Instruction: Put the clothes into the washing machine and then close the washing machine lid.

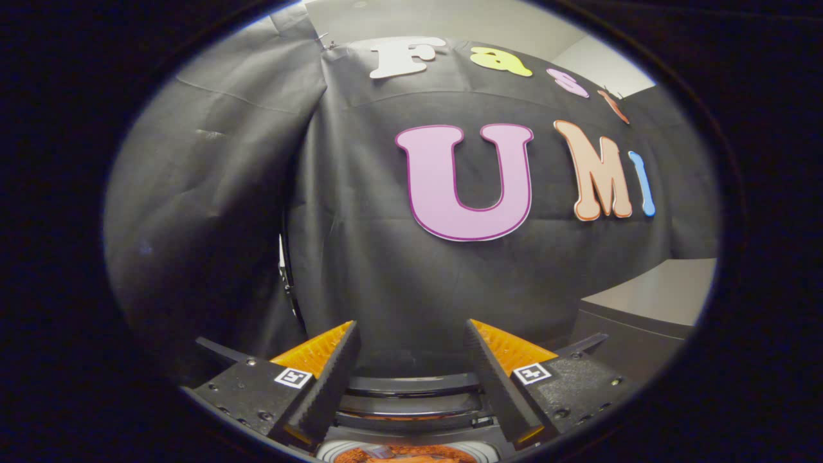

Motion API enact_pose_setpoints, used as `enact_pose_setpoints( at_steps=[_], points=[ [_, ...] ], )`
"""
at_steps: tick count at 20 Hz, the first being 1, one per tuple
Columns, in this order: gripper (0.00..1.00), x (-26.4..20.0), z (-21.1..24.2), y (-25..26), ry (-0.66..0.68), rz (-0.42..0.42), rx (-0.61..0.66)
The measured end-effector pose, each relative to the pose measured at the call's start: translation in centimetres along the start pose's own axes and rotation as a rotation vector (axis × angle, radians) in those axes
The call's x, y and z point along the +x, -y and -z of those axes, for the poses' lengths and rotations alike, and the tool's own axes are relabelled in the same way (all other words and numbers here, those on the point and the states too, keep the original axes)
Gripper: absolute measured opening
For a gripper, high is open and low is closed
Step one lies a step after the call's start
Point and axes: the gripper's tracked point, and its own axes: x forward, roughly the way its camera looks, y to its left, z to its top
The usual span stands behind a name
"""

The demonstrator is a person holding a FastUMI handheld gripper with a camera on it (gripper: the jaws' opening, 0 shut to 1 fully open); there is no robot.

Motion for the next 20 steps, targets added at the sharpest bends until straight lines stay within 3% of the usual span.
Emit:
enact_pose_setpoints(
  at_steps=[20],
  points=[
    [0.98,-3.9,1.9,0.0,-0.033,-0.026,-0.009]
  ],
)
